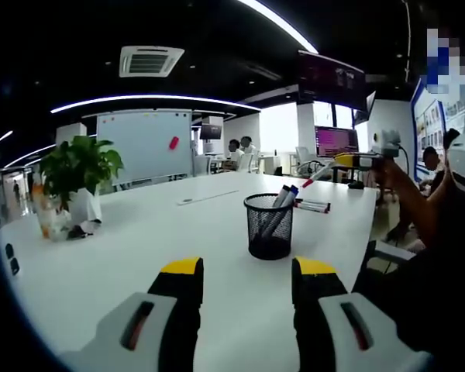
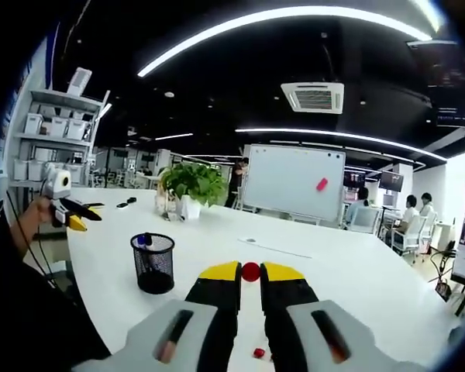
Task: Pick up the whiteboard markers from the pen holder and place them facing the whiteboard neatly
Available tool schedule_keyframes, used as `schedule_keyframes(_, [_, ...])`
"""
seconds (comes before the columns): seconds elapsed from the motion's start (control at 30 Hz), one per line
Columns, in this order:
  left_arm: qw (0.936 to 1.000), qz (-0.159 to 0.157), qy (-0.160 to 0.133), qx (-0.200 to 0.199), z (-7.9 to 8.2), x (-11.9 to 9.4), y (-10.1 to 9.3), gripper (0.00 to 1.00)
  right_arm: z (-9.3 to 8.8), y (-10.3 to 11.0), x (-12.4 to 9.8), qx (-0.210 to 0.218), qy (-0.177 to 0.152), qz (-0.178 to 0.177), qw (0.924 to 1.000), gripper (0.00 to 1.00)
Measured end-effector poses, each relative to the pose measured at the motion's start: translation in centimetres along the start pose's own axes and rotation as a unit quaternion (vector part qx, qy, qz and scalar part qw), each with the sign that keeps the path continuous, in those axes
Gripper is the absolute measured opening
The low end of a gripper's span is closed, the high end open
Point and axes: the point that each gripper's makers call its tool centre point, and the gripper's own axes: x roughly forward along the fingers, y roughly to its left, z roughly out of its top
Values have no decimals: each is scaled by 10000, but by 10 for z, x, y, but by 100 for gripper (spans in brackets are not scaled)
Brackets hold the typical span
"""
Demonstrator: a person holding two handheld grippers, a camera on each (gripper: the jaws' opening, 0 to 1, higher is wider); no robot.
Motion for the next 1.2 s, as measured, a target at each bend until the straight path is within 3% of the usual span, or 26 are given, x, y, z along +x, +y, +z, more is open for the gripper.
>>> schedule_keyframes(0.8, [10000,-1,14,-8,-1,1,1,47,-3,-39,-17,170,-196,-612,9978,13])
schedule_keyframes(1.2, [10000,-2,15,7,0,1,0,47,-11,-51,-23,231,-103,-790,9966,13])
